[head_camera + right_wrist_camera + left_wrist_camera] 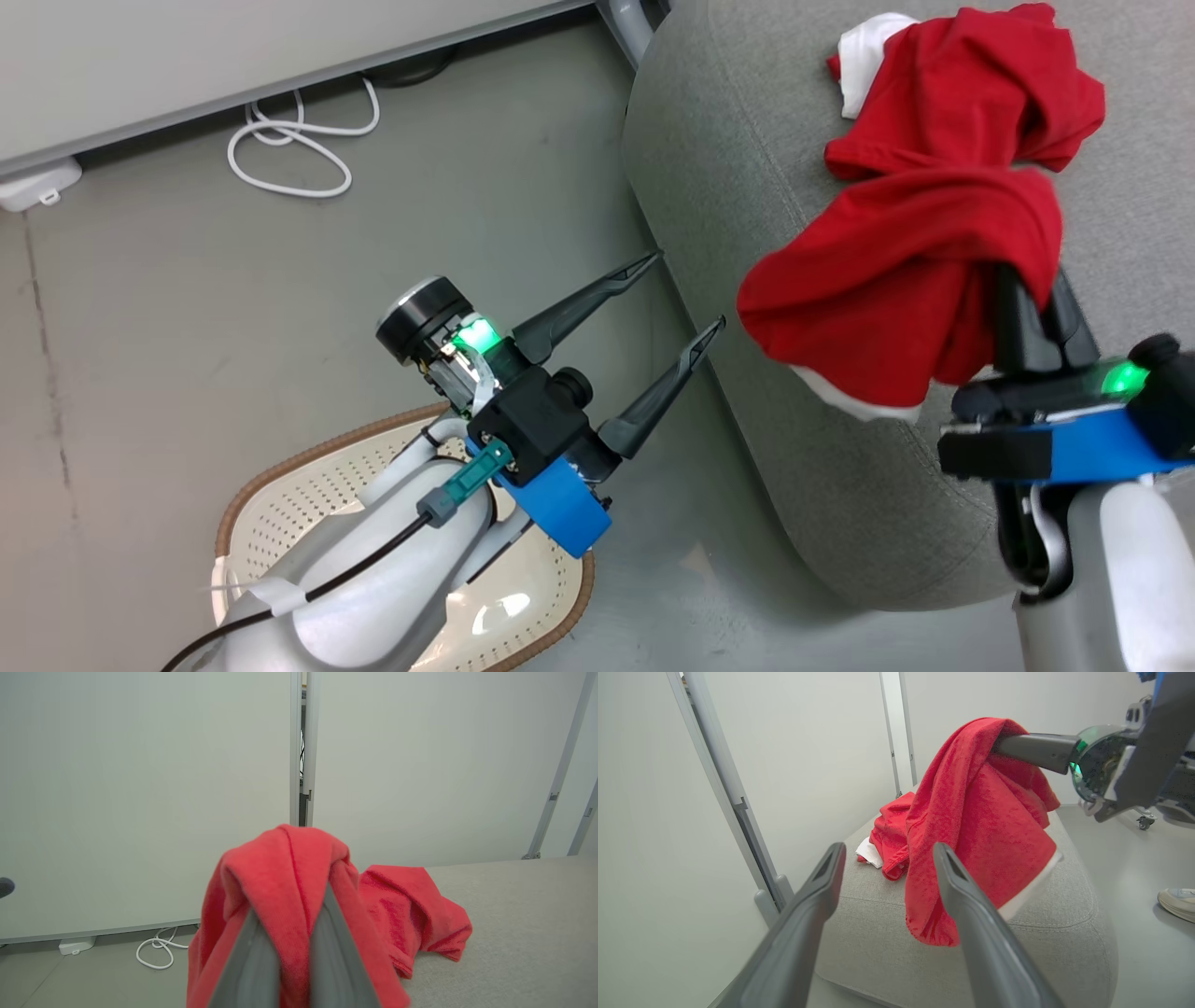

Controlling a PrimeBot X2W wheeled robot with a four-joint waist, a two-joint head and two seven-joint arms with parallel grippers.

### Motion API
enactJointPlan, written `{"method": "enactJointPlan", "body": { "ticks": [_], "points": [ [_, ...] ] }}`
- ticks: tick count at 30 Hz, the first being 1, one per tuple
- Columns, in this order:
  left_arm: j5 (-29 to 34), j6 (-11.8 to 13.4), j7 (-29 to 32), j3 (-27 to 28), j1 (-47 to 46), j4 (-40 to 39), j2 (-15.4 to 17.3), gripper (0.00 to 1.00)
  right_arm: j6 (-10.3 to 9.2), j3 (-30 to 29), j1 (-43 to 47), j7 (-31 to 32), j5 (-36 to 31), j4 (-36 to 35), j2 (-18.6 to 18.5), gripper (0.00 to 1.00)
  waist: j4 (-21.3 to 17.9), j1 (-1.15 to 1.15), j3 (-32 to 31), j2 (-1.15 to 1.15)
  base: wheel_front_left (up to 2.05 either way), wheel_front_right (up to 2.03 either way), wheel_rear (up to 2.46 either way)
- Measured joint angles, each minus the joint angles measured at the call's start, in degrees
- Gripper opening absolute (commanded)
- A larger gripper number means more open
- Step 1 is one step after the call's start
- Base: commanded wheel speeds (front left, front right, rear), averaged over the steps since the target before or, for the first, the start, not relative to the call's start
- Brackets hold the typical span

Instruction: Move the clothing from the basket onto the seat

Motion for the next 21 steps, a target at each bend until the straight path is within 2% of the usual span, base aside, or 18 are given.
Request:
{"method": "enactJointPlan", "body": {
  "ticks": [8,15,21],
  "points": [
    [0.0,0.0,0.0,0.4,-1.6,0.1,1.5,1.0,0.0,-2.6,-11.1,0.0,-2.2,-2.1,0.0,0.0,0.8,0.0,3.5,0.0,0.0,0.0,0.0],
    [0.0,0.0,0.0,-0.3,-3.4,-0.5,2.4,1.0,0.0,-10.7,-24.7,0.0,-7.8,-2.6,-0.3,0.0,2.1,0.0,8.3,0.0,0.0,0.0,0.0],
    [0.0,0.0,0.0,-0.4,-6.0,-1.7,2.7,1.0,0.0,-19.3,-35.0,0.0,-8.8,0.8,-6.8,0.0,3.8,0.0,13.3,0.0,0.0,0.0,0.0]
  ]
}}
